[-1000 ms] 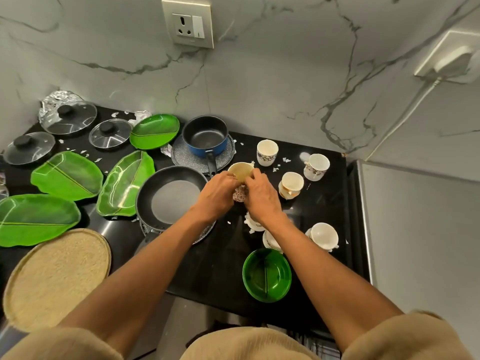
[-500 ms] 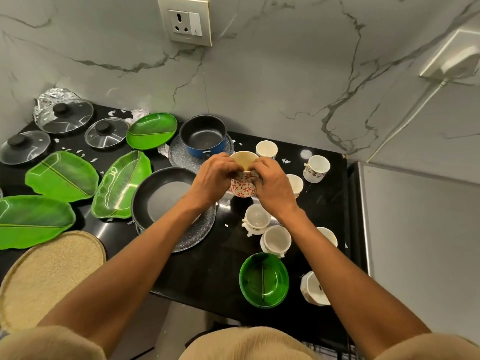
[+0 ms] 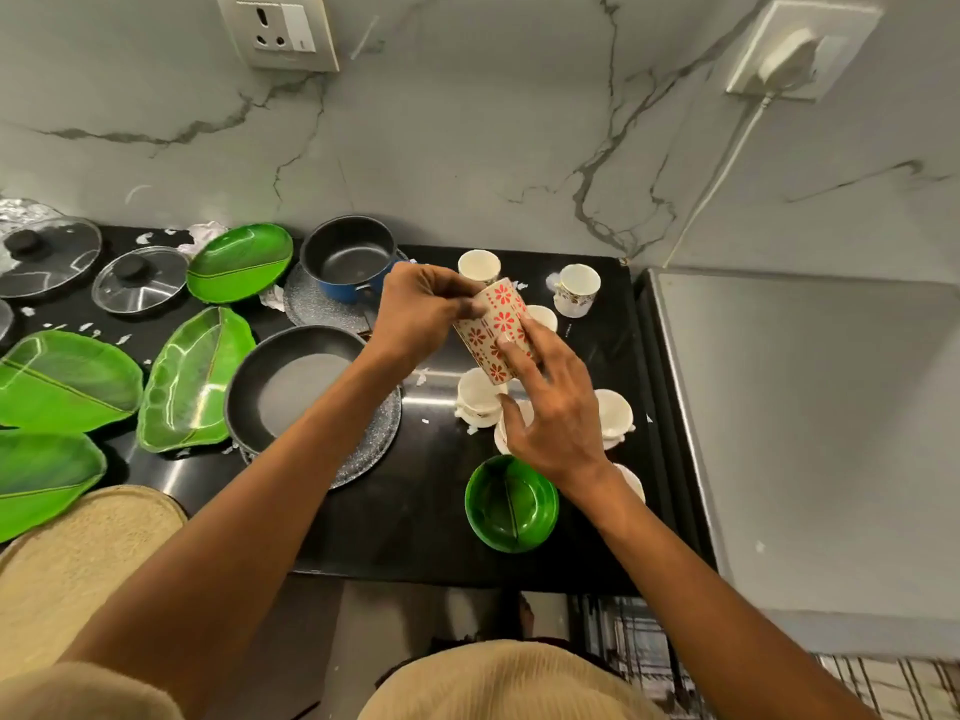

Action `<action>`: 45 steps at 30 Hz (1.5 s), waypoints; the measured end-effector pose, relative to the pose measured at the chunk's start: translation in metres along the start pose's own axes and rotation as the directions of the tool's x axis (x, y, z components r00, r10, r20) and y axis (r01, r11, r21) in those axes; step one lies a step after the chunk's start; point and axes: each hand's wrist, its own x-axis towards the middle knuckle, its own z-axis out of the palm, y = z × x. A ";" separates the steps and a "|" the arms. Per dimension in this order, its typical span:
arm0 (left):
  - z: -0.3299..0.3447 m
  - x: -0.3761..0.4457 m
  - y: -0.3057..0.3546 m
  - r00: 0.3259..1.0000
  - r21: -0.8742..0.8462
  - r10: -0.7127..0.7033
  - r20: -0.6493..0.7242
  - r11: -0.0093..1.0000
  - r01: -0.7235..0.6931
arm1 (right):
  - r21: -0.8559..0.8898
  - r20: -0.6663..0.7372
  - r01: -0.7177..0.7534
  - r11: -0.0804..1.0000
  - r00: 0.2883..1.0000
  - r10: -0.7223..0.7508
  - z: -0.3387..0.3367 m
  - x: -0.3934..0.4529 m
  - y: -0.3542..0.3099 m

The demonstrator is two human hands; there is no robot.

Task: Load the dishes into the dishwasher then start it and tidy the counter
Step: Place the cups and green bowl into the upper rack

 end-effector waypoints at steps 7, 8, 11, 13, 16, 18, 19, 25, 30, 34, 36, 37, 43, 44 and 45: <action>0.033 -0.024 0.028 0.976 -0.160 -0.084 0.200 0.980 0.117 | -0.173 -0.202 -0.041 0.984 0.979 0.005 -0.038 -0.046 -0.003; 0.040 -0.028 0.031 0.968 -0.170 -0.100 0.231 0.975 0.141 | -0.191 -0.215 -0.050 0.980 0.977 0.008 -0.045 -0.056 -0.003; 0.064 -0.045 0.039 0.929 -0.191 -0.152 0.338 0.955 0.225 | -0.238 -0.240 -0.081 0.968 0.970 0.022 -0.069 -0.083 -0.007; 0.083 -0.056 0.041 0.890 -0.205 -0.177 0.419 0.937 0.283 | -0.279 -0.274 -0.124 0.952 0.961 0.045 -0.084 -0.102 -0.011; 0.117 -0.071 0.042 0.870 -0.187 -0.146 0.470 0.947 0.260 | -0.300 -0.307 -0.204 0.932 0.946 0.108 -0.105 -0.133 -0.012; 0.143 -0.082 0.042 0.859 -0.126 -0.116 0.498 0.971 0.204 | -0.307 -0.328 -0.272 0.912 0.930 0.167 -0.117 -0.157 -0.012; 0.157 -0.088 0.042 0.848 -0.092 -0.100 0.520 0.981 0.172 | -0.308 -0.338 -0.307 0.901 0.920 0.198 -0.123 -0.170 -0.013; 0.232 -0.136 0.041 0.786 0.042 -0.004 0.619 0.999 -0.028 | -0.288 -0.408 -0.518 0.805 0.827 0.386 -0.153 -0.241 -0.023; 0.286 -0.196 0.034 0.649 0.090 0.061 0.759 0.976 -0.197 | -0.266 -0.483 -0.695 0.668 0.695 0.532 -0.176 -0.297 -0.029; 0.327 -0.244 0.027 0.512 0.090 0.065 0.857 0.958 -0.272 | -0.241 -0.511 -0.805 0.541 0.580 0.634 -0.194 -0.344 -0.035; 0.345 -0.264 0.024 0.450 0.088 0.059 0.891 0.950 -0.299 | -0.226 -0.521 -0.845 0.485 0.526 0.672 -0.201 -0.365 -0.038; 0.355 -0.274 0.022 0.421 0.090 0.053 0.906 0.945 -0.314 | -0.211 -0.522 -0.866 0.453 0.492 0.697 -0.204 -0.377 -0.038; 0.400 -0.329 -0.007 0.251 0.154 -0.063 0.966 0.919 -0.362 | -0.070 -0.435 -0.973 0.218 0.226 0.871 -0.218 -0.442 -0.026; 0.405 -0.336 -0.013 0.241 0.174 -0.085 0.967 0.911 -0.375 | -0.052 -0.409 -0.983 0.178 0.184 0.894 -0.219 -0.450 -0.023; 0.410 -0.344 -0.020 0.233 0.194 -0.106 0.967 0.898 -0.394 | -0.038 -0.380 -0.990 0.137 0.141 0.914 -0.220 -0.458 -0.020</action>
